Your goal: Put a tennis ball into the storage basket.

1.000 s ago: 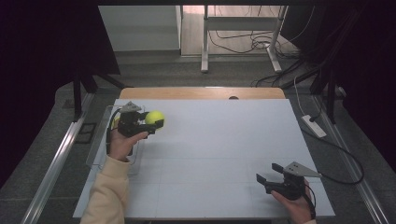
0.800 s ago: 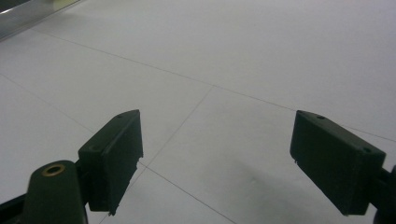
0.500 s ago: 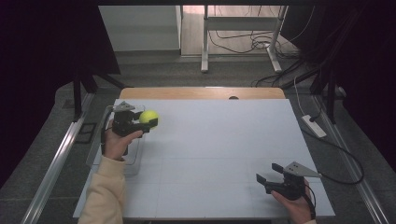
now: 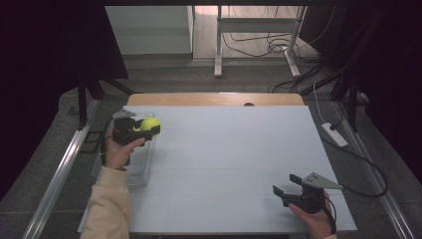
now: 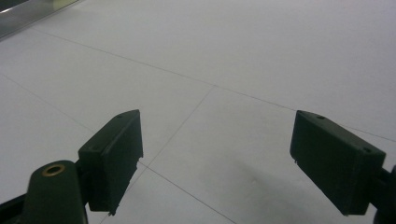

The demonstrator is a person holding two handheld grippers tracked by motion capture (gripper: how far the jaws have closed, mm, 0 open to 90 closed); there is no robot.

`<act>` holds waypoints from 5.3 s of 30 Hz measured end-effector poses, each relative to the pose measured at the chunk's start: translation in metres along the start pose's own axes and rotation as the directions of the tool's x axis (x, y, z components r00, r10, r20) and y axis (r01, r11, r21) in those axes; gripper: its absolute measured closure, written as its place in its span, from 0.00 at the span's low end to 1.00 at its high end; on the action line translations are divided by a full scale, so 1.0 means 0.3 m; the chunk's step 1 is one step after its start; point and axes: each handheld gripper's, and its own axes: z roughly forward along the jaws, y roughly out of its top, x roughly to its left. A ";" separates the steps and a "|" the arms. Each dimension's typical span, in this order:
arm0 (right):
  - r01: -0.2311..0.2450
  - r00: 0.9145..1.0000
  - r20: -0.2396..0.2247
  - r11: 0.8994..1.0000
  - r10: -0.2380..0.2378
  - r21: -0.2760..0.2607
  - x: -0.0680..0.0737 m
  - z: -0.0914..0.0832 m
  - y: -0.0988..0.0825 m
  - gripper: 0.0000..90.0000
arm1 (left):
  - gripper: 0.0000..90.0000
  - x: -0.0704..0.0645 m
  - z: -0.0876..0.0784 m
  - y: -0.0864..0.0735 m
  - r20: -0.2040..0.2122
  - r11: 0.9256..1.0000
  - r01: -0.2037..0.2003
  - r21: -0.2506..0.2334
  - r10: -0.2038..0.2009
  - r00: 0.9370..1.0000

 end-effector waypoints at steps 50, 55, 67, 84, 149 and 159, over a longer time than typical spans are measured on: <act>-0.001 1.000 0.003 1.000 0.001 0.003 -0.003 0.000 -0.003 0.19 | 0.30 0.128 -0.100 -0.053 -0.146 0.998 0.062 -0.017 -0.064 0.987; -0.001 1.000 0.003 1.000 0.001 0.004 -0.002 0.000 -0.003 0.19 | 0.30 0.144 -0.113 -0.057 -0.164 0.997 0.073 -0.023 -0.076 0.984; 0.001 1.000 0.003 1.000 -0.001 0.003 -0.002 0.000 -0.003 0.19 | 0.30 0.156 -0.110 -0.064 -0.179 0.997 0.079 -0.010 -0.080 0.981; 0.002 1.000 0.004 1.000 -0.002 0.003 0.000 0.001 -0.002 0.19 | 0.30 0.188 -0.092 -0.086 -0.199 0.994 0.104 0.029 -0.096 0.975; 0.003 1.000 -0.006 1.000 -0.003 0.006 0.003 0.009 0.001 0.19 | 0.19 0.183 -0.129 -0.113 -0.193 0.986 0.133 0.103 -0.111 0.975; 0.003 1.000 -0.012 1.000 -0.003 0.006 0.001 0.014 0.002 0.19 | 0.20 0.140 -0.133 -0.099 -0.080 0.995 0.085 0.042 -0.081 0.993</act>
